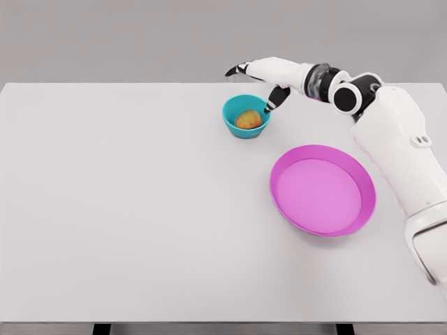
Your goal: Put the apple from the pink plate into the blue bowl with your right arm
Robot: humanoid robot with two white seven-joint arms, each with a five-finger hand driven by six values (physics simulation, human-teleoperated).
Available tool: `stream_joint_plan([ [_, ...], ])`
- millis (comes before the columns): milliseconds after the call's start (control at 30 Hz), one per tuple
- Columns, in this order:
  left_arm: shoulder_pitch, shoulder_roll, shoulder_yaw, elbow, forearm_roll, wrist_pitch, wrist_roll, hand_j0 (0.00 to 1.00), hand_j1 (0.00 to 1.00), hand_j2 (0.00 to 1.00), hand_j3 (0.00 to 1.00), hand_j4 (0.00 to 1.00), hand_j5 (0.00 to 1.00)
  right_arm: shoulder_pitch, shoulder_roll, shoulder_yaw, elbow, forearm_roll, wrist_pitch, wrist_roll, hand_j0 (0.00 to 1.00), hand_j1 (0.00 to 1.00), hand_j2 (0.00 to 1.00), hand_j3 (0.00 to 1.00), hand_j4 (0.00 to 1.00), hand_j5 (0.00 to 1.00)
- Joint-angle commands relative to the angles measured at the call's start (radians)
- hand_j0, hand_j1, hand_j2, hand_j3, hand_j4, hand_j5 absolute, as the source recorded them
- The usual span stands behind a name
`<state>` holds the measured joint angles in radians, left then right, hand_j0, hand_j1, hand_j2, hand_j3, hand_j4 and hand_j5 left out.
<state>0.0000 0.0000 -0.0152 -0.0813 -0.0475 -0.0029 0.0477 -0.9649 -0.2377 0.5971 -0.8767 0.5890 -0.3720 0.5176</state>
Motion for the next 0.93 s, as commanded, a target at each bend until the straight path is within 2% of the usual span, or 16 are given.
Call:
stream_joint_plan([
  [0,0.000,0.000,0.000,0.000,0.000,0.000,0.000,1.00,1.00,1.00,1.00,1.00,1.00,0.000,-0.026,-0.033,-0.057,-0.012,-0.008,0.007,1.00,1.00,1.00,1.00,1.00,1.00],
  [33,0.000,0.000,0.000,0.000,0.000,0.000,0.000,1.00,1.00,1.00,1.00,1.00,1.00,0.012,-0.083,-0.083,-0.133,-0.020,-0.054,0.010,1.00,1.00,1.00,1.00,1.00,1.00],
  [67,0.000,0.000,0.000,0.000,0.000,0.001,0.000,1.00,1.00,1.00,1.00,1.00,1.00,0.015,-0.101,-0.103,-0.159,-0.031,-0.082,0.012,1.00,1.00,1.00,1.00,1.00,1.00],
  [133,0.000,0.000,0.000,0.000,0.000,0.000,0.000,1.00,1.00,1.00,1.00,1.00,1.00,0.087,-0.218,-0.160,-0.246,-0.138,-0.229,0.061,1.00,1.00,1.00,1.00,1.00,1.00],
  [233,0.000,0.000,0.000,0.000,0.000,0.000,0.000,1.00,1.00,1.00,1.00,1.00,1.00,0.204,-0.354,-0.298,-0.358,-0.322,-0.239,0.093,1.00,1.00,1.00,1.00,1.00,1.00],
  [267,0.000,0.000,0.000,0.000,0.000,0.000,0.000,1.00,1.00,1.00,1.00,1.00,1.00,0.222,-0.379,-0.315,-0.372,-0.351,-0.239,0.093,1.00,1.00,1.00,1.00,1.00,1.00],
  [300,0.000,0.000,0.000,0.000,0.000,0.000,0.000,1.00,1.00,1.00,1.00,1.00,1.00,0.262,-0.451,-0.347,-0.410,-0.414,-0.239,0.093,1.00,1.00,1.00,1.00,1.00,1.00],
  [333,0.000,0.000,0.000,0.000,0.000,0.000,0.000,1.00,1.00,1.00,1.00,1.00,1.00,0.304,-0.468,-0.381,-0.424,-0.445,-0.239,0.093,1.00,1.00,1.00,1.00,1.00,1.00],
  [400,0.000,0.000,0.000,0.000,0.000,0.000,0.000,1.00,1.00,1.00,1.00,1.00,1.00,0.388,-0.436,-0.506,-0.458,-0.454,-0.239,0.093,1.00,1.00,1.00,1.00,1.00,1.00],
  [467,0.000,0.000,0.000,0.000,0.000,0.000,0.000,1.00,1.00,1.00,1.00,1.00,1.00,0.479,-0.359,-0.606,-0.518,-0.454,-0.239,0.093,1.00,1.00,1.00,1.00,1.00,1.00],
  [533,0.000,0.000,0.000,0.000,0.000,0.001,0.000,1.00,1.00,1.00,1.00,1.00,1.00,0.514,-0.356,-0.620,-0.516,-0.454,-0.239,0.093,1.00,1.00,1.00,1.00,1.00,1.00],
  [733,0.000,0.000,0.000,0.000,0.000,0.000,0.000,1.00,1.00,1.00,1.00,1.00,1.00,0.529,-0.350,-0.620,-0.512,-0.452,-0.239,0.093,1.00,1.00,1.00,1.00,1.00,1.00],
  [900,-0.003,0.000,0.000,-0.001,0.001,-0.005,0.000,1.00,1.00,1.00,1.00,1.00,1.00,0.546,-0.348,-0.620,-0.476,-0.445,-0.239,0.093,1.00,1.00,1.00,1.00,1.00,1.00],
])
